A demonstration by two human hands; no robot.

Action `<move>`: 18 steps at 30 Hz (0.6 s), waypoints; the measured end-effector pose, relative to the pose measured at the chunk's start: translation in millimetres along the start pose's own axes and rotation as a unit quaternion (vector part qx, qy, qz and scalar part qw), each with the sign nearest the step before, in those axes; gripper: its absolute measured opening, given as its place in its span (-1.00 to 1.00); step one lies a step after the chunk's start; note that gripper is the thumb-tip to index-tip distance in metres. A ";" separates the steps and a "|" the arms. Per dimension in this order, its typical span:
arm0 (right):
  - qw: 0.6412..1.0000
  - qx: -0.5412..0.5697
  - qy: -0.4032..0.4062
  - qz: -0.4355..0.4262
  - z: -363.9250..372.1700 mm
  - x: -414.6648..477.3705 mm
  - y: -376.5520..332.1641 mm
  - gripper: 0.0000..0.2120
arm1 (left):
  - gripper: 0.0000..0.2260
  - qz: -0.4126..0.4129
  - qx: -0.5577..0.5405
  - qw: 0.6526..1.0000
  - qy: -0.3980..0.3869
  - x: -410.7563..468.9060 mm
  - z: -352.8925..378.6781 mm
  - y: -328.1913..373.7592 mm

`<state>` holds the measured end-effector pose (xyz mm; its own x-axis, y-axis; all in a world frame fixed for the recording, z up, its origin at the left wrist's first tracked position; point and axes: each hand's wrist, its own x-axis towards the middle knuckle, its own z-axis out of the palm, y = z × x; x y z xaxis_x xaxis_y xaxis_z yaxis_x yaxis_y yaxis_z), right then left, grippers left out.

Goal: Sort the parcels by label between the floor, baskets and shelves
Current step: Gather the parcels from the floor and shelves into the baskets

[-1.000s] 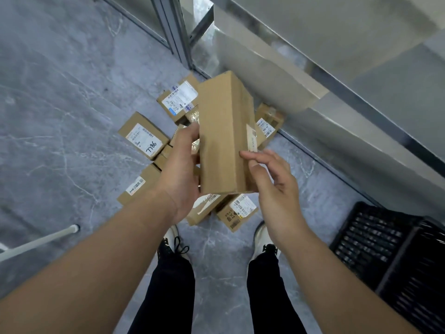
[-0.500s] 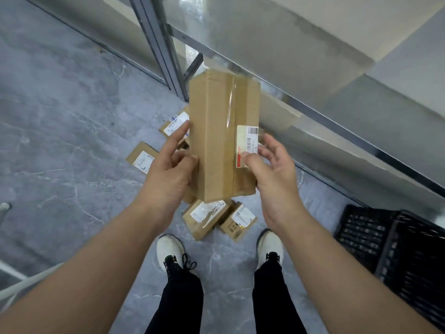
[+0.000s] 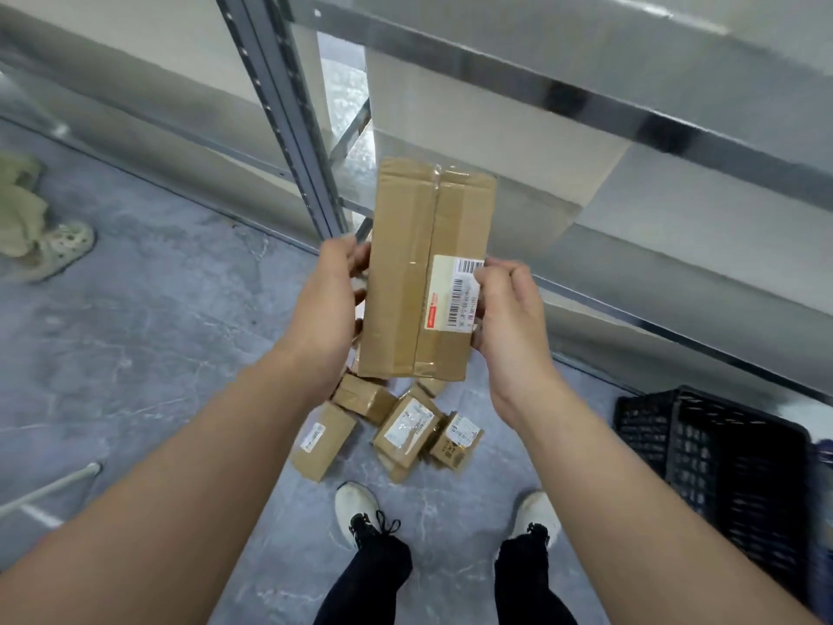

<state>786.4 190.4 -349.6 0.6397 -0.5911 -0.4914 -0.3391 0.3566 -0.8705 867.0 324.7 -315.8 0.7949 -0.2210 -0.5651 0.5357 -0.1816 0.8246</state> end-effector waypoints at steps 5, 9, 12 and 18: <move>0.998 -0.039 -0.021 -0.052 -18.7 -63.9 -75.2 -0.72 | -0.64 0.046 -0.001 0.999 -0.024 -79.2 13.4 67.7; 0.993 -0.040 -0.028 -0.112 -49.8 -113.4 -131.8 -0.72 | -0.70 0.092 -0.001 0.995 -0.033 -148.8 33.1 108.7; 0.987 -0.048 -0.031 -0.148 -77.4 -150.3 -168.5 -0.71 | -0.59 0.130 0.001 0.990 -0.046 -200.1 51.0 133.4; 0.974 -0.044 -0.028 -0.220 -132.1 -226.4 -232.0 -0.72 | -0.53 0.206 0.004 0.976 -0.065 -306.5 84.7 173.2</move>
<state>629.2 145.9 -40.1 0.7727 -0.6310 -0.0699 -0.0798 0.0128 -0.9967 692.0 279.9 -2.0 0.8992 -0.3967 -0.1847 0.1754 -0.0600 0.9827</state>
